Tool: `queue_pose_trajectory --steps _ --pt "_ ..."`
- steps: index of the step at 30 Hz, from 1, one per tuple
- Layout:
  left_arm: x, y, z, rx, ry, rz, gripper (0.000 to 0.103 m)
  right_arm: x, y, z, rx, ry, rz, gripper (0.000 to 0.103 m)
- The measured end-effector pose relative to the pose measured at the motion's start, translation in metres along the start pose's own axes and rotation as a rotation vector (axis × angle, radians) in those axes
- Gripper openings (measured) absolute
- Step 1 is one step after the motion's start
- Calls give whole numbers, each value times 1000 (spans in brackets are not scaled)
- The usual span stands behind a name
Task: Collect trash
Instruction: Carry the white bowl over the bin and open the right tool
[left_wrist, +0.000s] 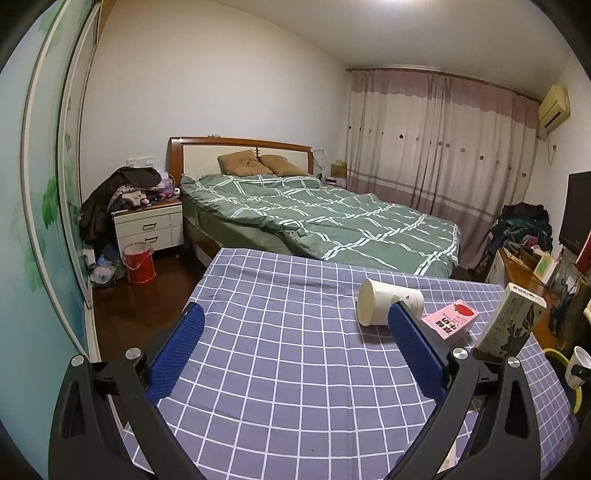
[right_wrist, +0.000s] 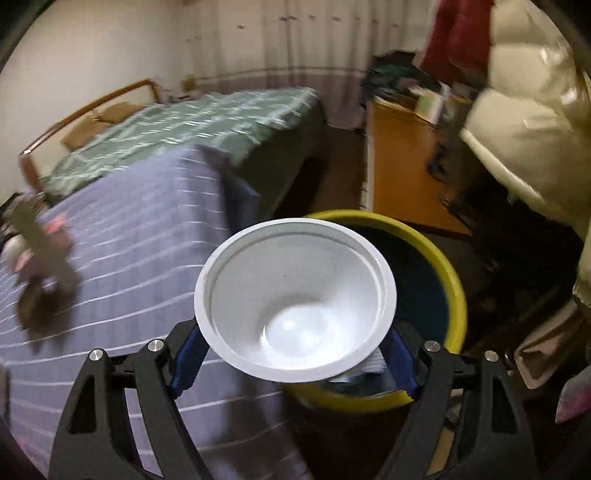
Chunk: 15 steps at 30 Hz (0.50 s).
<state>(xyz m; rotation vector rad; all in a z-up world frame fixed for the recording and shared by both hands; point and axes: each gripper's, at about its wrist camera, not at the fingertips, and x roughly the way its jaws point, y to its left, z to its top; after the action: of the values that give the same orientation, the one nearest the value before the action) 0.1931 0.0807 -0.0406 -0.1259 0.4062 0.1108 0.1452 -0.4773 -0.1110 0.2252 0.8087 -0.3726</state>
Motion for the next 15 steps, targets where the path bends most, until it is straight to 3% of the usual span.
queue_pose_trajectory --steps 3,6,12,15 --pt "4 -3 0 12 11 -6 98 13 -19 5 80 41 28 78" --pt "5 -6 -1 26 17 -10 98 13 -25 11 80 15 -50 83" --pt "4 -11 -2 38 15 -26 98 -8 -14 14 127 -64 13 83" --pt "4 -13 -3 52 20 -35 98 -18 11 22 151 -122 103 83"
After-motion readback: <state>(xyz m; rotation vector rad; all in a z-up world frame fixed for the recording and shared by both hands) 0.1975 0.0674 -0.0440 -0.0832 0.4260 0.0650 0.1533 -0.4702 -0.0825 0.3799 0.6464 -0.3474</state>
